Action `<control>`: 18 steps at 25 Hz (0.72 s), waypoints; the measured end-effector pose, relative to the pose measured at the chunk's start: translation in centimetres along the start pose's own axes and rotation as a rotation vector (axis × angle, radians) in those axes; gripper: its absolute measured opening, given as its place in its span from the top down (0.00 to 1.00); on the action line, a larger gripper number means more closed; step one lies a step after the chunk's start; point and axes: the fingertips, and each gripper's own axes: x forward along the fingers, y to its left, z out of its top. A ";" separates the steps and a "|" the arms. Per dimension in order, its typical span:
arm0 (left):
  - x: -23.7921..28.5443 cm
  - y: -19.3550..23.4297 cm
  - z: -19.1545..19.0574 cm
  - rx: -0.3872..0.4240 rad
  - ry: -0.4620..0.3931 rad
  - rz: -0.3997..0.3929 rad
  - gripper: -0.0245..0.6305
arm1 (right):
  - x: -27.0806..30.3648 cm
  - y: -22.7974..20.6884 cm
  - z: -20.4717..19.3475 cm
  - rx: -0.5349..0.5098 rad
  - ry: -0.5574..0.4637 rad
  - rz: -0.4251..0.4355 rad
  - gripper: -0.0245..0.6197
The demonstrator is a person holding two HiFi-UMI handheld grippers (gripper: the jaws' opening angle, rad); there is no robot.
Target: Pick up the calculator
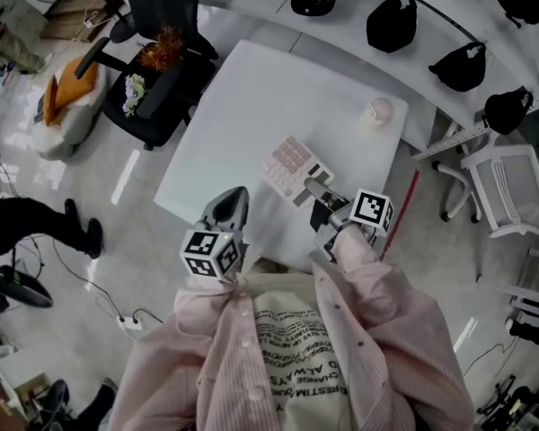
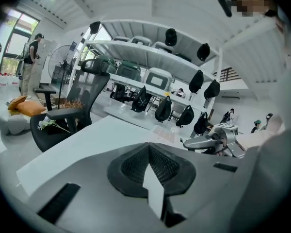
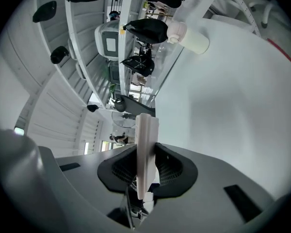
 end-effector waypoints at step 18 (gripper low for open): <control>-2.0 -2.2 8.6 0.166 -0.182 -0.032 0.96 | -5.7 6.4 3.5 -0.027 -0.100 0.116 0.84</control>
